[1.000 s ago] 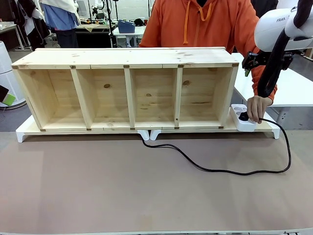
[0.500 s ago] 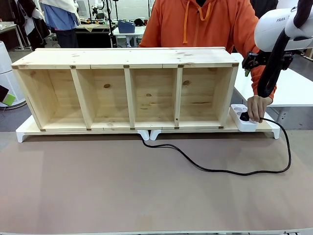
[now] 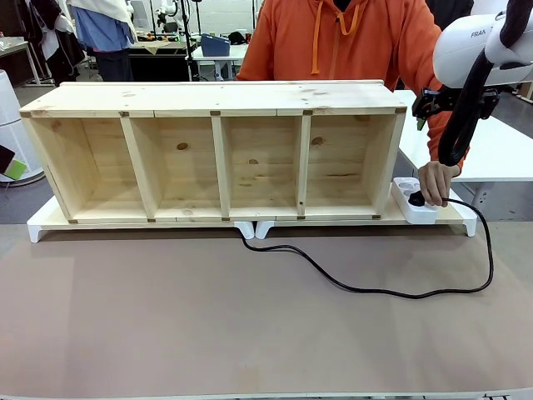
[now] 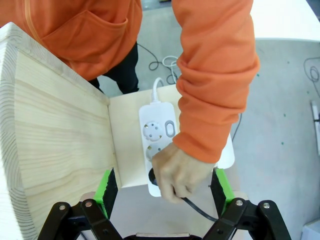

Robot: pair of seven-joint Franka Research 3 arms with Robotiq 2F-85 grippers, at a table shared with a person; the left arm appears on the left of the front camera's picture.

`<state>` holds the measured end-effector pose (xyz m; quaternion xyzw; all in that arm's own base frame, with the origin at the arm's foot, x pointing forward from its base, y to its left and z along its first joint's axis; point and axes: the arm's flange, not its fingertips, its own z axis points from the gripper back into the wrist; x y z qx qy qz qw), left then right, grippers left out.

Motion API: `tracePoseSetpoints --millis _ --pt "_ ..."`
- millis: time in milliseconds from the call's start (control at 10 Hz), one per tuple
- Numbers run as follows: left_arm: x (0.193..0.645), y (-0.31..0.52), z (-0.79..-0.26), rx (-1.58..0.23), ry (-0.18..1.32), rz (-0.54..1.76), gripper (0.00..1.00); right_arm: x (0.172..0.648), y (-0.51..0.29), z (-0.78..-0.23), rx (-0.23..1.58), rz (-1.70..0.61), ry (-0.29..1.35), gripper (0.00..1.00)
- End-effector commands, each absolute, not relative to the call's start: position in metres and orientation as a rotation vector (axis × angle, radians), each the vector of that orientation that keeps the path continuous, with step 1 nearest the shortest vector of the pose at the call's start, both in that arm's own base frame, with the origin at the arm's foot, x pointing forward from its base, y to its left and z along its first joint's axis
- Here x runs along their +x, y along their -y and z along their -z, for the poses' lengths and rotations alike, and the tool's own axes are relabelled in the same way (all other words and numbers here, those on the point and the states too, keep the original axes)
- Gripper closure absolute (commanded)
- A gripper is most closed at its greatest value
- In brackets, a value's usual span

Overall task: Perform cable management.
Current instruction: Release the Power Cable when the human grasps it.

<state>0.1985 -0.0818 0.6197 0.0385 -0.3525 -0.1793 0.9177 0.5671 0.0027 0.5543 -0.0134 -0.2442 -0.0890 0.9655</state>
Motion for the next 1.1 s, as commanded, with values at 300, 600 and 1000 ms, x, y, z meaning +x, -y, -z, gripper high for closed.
tracePoseSetpoints --millis 300,600,1000 --pt "0.1999 0.0829 -0.6204 0.069 0.733 0.375 0.00 0.5676 -0.0042 -0.5527 -0.026 0.184 0.488 0.04" --pt "0.1999 0.0829 -0.6204 0.069 0.733 0.375 0.00 0.5676 -0.0042 -0.5527 -0.026 0.184 0.488 0.04" --pt "0.1999 0.0829 -0.6204 0.069 0.733 0.375 0.00 0.5676 -0.0042 -0.5527 -0.026 0.184 0.488 0.04"
